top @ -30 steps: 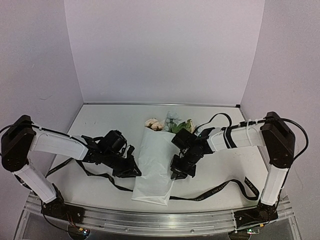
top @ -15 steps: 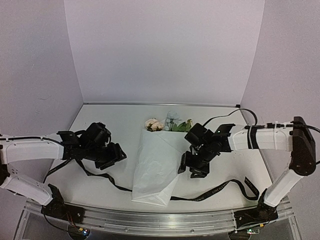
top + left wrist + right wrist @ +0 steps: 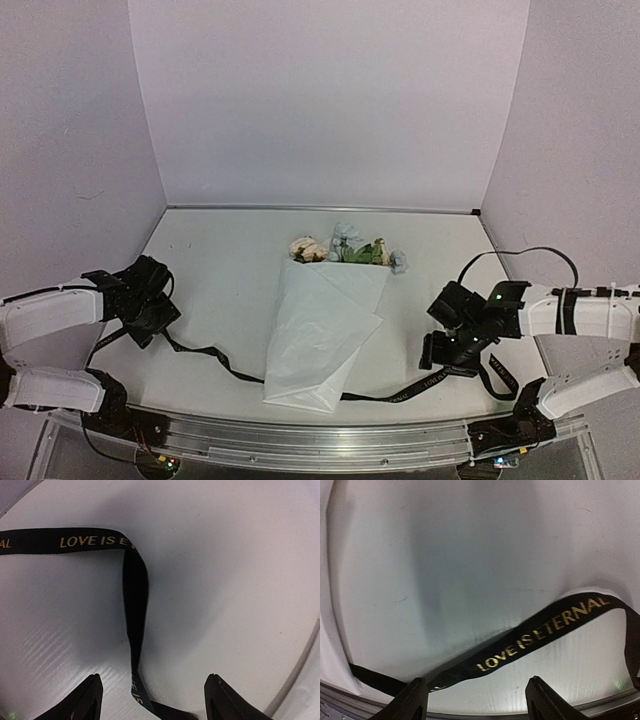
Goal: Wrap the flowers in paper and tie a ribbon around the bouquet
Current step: Adjust the ribbon at the center of the board.
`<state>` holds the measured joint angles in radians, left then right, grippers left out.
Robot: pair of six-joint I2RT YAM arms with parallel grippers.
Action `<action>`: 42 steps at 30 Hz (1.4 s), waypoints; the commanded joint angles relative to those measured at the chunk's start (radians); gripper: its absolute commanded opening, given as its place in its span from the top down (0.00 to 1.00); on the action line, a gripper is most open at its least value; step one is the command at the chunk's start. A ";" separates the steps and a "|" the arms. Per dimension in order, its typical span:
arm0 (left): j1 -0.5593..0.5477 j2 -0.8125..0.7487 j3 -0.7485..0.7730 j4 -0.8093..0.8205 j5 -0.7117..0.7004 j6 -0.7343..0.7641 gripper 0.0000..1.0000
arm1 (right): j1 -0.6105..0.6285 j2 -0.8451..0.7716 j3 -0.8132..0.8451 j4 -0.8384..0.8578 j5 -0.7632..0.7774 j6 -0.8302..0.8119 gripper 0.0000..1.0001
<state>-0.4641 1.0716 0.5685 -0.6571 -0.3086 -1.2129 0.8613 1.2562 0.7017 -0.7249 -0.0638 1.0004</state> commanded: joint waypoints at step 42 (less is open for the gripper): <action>0.220 0.433 0.096 0.445 0.054 0.215 1.00 | -0.251 0.152 -0.185 0.311 0.243 0.150 1.00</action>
<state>-0.2775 1.4413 0.5742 -0.2711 -0.2469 -1.0369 0.6662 1.3483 0.5060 -0.4219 0.2941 1.2044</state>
